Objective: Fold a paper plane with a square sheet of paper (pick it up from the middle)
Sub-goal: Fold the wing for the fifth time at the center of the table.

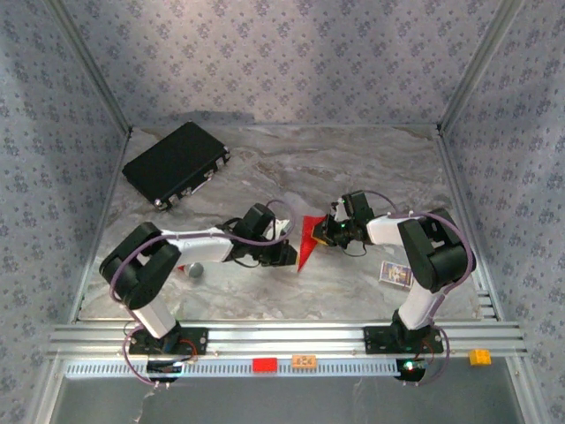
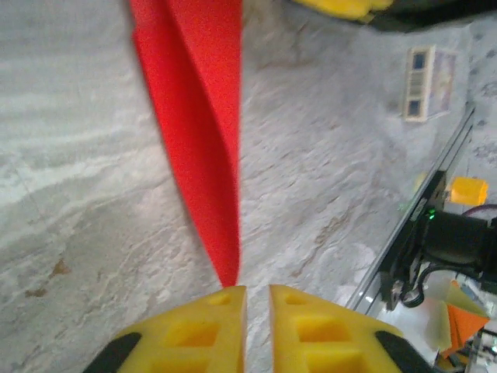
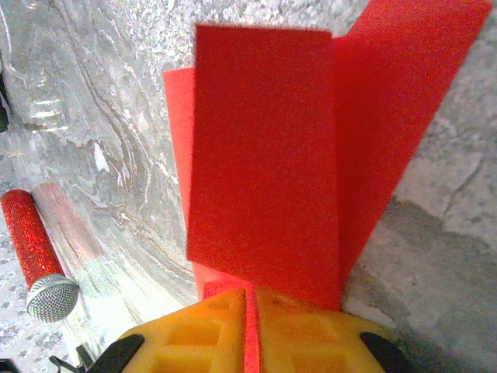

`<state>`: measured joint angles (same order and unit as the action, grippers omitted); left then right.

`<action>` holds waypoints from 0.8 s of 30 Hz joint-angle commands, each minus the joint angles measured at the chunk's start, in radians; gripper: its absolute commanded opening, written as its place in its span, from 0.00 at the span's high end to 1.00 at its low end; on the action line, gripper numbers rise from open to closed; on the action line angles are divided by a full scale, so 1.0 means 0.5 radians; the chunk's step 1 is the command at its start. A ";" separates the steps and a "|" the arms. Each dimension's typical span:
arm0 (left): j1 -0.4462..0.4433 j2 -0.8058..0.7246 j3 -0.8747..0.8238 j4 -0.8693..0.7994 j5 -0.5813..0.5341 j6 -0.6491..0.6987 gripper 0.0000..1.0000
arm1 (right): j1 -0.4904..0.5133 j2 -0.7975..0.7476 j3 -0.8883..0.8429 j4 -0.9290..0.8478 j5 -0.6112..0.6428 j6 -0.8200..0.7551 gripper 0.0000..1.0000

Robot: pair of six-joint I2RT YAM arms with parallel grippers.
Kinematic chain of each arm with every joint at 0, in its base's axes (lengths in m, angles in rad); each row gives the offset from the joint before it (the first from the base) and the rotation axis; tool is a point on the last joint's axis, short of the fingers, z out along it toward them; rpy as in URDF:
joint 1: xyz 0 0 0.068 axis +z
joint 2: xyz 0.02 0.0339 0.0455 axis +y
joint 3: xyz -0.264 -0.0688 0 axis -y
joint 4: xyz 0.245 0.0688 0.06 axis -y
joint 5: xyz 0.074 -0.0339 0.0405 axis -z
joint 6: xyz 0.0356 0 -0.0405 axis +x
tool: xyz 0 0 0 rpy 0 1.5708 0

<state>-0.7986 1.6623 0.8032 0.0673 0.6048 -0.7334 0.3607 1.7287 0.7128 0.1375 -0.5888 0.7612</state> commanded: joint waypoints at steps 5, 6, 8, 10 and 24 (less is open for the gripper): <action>0.005 0.236 0.378 0.045 0.122 -0.014 0.95 | -0.003 0.083 -0.012 -0.197 0.183 -0.059 0.86; 0.003 0.290 0.427 0.045 0.147 -0.010 0.95 | 0.000 0.083 -0.013 -0.195 0.181 -0.059 0.85; 0.002 0.370 0.502 0.021 0.162 -0.003 0.95 | -0.001 0.083 -0.014 -0.196 0.179 -0.059 0.85; -0.001 0.429 0.549 -0.002 0.171 0.014 0.95 | -0.002 0.085 -0.011 -0.201 0.176 -0.062 0.85; -0.038 0.638 0.628 -0.125 0.139 0.118 0.94 | -0.006 0.086 -0.017 -0.200 0.178 -0.059 0.85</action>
<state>-0.8120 1.9533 1.0973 0.0475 0.6758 -0.7139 0.3607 1.7287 0.7162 0.1303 -0.5873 0.7605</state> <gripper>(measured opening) 0.058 0.146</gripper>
